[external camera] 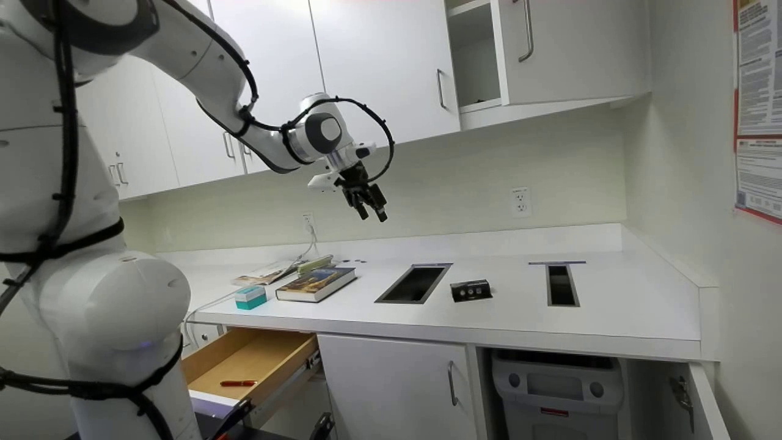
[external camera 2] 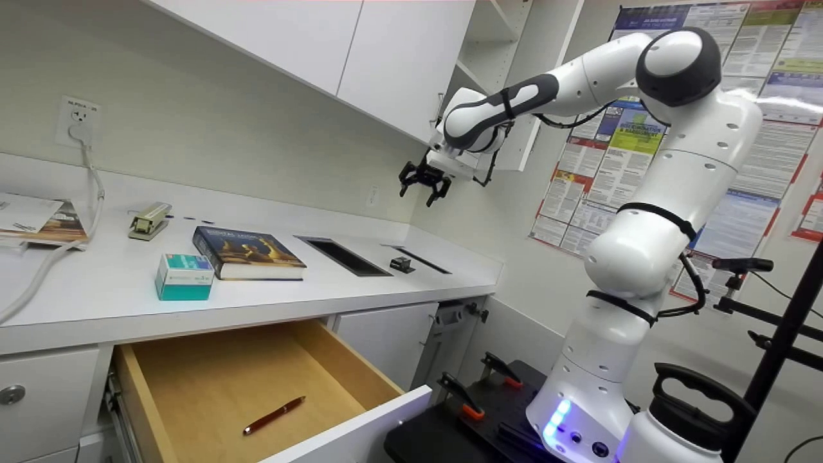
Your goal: Put the black box in the drawer
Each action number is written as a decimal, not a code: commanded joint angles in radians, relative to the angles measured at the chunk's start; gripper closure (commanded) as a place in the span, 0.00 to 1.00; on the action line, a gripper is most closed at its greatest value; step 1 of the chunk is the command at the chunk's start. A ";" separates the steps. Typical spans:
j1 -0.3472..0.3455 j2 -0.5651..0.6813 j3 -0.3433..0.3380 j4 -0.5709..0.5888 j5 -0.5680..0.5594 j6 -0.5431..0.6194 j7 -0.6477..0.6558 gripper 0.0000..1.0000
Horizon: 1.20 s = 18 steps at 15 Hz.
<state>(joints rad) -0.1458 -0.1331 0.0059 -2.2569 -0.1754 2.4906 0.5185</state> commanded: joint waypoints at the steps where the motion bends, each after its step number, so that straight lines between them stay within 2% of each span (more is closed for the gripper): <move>1: -0.009 0.231 -0.027 0.190 -0.017 0.062 0.185 0.00; 7: 0.036 0.526 -0.181 0.463 0.039 0.080 0.403 0.00; 11: 0.049 0.677 -0.266 0.589 0.093 0.072 0.555 0.00; 15: 0.035 0.766 -0.287 0.664 0.191 0.048 0.688 0.00; 16: 0.034 0.731 -0.282 0.607 0.163 0.079 0.613 0.00; 18: 0.033 0.762 -0.286 0.633 0.180 0.078 0.651 0.00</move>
<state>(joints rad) -0.1201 0.6259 -0.2704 -1.6274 -0.0077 2.5710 1.1795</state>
